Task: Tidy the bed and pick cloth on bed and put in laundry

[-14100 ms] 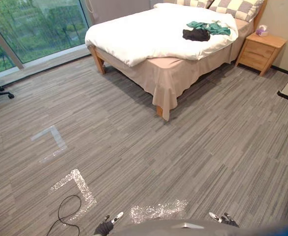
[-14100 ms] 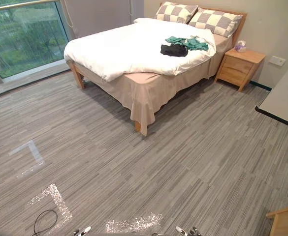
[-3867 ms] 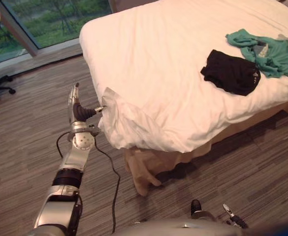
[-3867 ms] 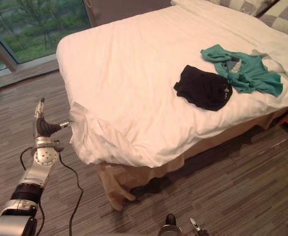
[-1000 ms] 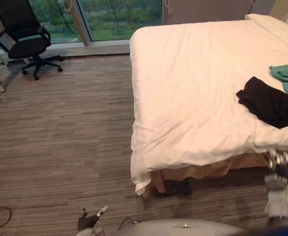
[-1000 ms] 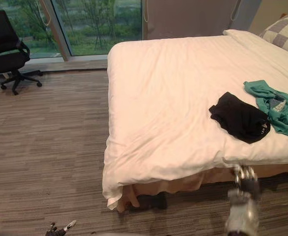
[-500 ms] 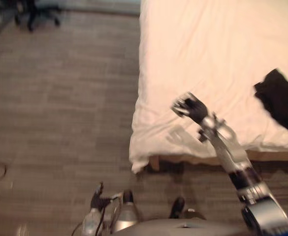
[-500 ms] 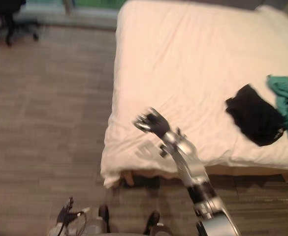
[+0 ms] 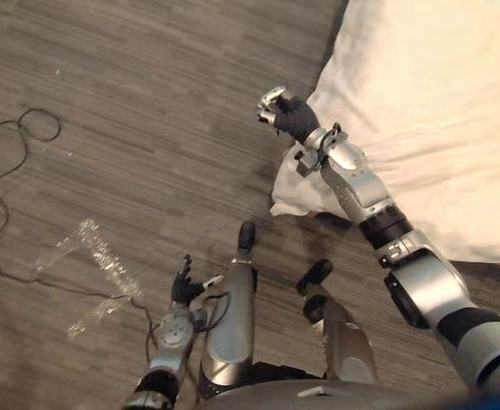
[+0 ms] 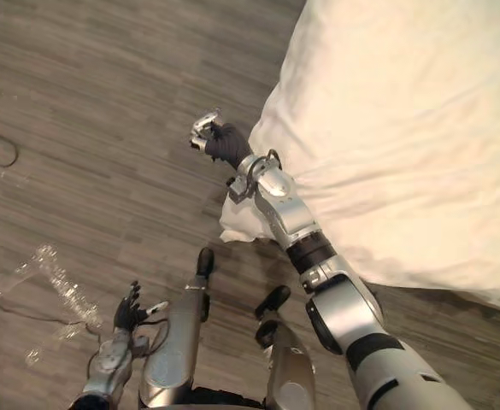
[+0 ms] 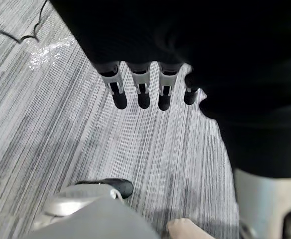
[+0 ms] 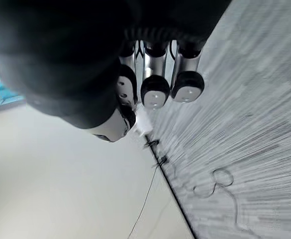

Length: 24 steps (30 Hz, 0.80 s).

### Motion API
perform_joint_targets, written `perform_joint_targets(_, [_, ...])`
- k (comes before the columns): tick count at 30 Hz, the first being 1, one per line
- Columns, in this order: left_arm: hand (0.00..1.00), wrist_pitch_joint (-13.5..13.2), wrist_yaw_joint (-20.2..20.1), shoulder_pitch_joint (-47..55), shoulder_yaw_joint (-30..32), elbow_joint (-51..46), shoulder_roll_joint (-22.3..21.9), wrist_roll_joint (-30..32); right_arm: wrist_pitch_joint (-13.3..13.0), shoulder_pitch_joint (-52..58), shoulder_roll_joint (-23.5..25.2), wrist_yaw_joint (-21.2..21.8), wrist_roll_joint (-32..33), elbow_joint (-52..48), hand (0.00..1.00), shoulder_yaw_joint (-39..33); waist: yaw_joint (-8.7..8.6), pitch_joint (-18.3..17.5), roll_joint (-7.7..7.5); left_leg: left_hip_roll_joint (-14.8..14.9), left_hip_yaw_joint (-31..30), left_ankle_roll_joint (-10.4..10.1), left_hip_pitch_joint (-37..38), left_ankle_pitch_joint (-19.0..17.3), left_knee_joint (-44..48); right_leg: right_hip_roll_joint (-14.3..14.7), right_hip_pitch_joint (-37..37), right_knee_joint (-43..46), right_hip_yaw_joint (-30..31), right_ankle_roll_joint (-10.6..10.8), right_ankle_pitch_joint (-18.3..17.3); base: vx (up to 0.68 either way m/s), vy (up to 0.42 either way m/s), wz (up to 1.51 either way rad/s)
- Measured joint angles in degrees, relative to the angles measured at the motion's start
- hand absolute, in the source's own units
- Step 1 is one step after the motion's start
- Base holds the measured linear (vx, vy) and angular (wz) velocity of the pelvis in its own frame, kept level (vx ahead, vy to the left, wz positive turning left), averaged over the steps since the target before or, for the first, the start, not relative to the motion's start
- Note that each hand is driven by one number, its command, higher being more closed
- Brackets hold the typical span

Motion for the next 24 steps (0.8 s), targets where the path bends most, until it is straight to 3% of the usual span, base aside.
perform_joint_targets(5, [0.0,0.27,0.14,-4.68,-0.38,0.52,-2.76,-0.2,-0.05,-0.38,-2.49,-5.32,-0.23,4.15,1.0,-5.0,0.15,0.62,2.44,-0.75,0.38,0.53,-4.65,2.44,-1.74,-1.66,-7.05,3.53,0.34,-0.96,-0.89,-0.11,0.019,0.0])
perform_joint_targets(7, [0.0,0.87,0.65,-7.45,1.34,1.72,-5.1,-0.18,-0.67,-0.78,-2.51,-6.56,0.06,5.42,1.0,-6.36,-0.03,0.55,2.72,-0.11,1.52,0.61,-6.75,3.36,-2.23,-1.95,-9.95,4.58,0.65,-1.03,-0.89,-0.09,-0.03,-0.07])
perform_joint_targets(9, [0.0,1.79,2.65,-12.36,5.77,4.28,-8.15,-0.15,-2.3,-0.89,-1.04,-7.35,0.89,5.89,1.0,-6.26,-0.47,0.51,2.59,0.46,1.76,0.45,-9.45,3.79,-2.06,-1.71,-12.87,5.01,0.58,-1.41,-0.66,-0.08,-0.044,-0.11])
perform_joint_targets(11, [0.0,2.9,6.32,-18.21,9.98,6.99,-11.5,-0.09,-4.6,-1.17,2.63,-7.9,3.94,7.34,1.0,-3.63,-2.86,0.49,2.15,1.63,1.79,0.24,-12.93,3.89,-0.36,-0.96,-15.52,5.01,0.56,-2.04,-0.15,-0.03,-0.048,-0.11])
perform_joint_targets(14, [0.0,5.07,9.65,-21.24,10.18,6.91,-14.19,0.31,-5.32,0.7,7.08,-8.34,7.3,7.66,1.0,-2.45,-5.15,0.58,1.32,3.45,3.79,-0.03,-15.2,3.27,2.39,-0.5,-17.71,6.51,0.81,-2.07,0.17,0.0,-0.038,-0.25])
perform_joint_targets(17, [0.0,7.06,11.92,-21.24,9.48,6.66,-16.15,0.35,-5.37,4.12,8.51,-8.29,9.76,7.52,1.0,-2.6,-6.18,0.51,0.87,4.95,6.21,-0.09,-15.4,2.13,4.19,-0.25,-19.53,8.86,2.66,-2.06,0.14,-0.01,-0.04,-0.34])
perform_joint_targets(20, [0.0,7.18,13.15,-21.17,9.31,6.49,-16.29,-0.17,-6.5,5.83,10.5,-6.6,13.78,7.51,1.0,-2.7,-7.51,0.54,0.8,5.29,7.53,-0.05,-16.13,1.76,4.99,-0.25,-21.15,9.59,3.89,-3.85,-1.22,-0.03,-0.042,-0.23])
perform_joint_targets(24, [0.0,6.75,14.09,-20.95,10.69,6.51,-15.63,-1.0,-7.83,10.9,12.55,-3.14,21.25,7.85,1.0,-7.91,-8.34,0.55,0.34,5.65,8.35,0.27,-16.58,1.31,6.5,-0.31,-22.1,10.84,5.14,-3.87,-1.23,-0.02,-0.021,-0.11])
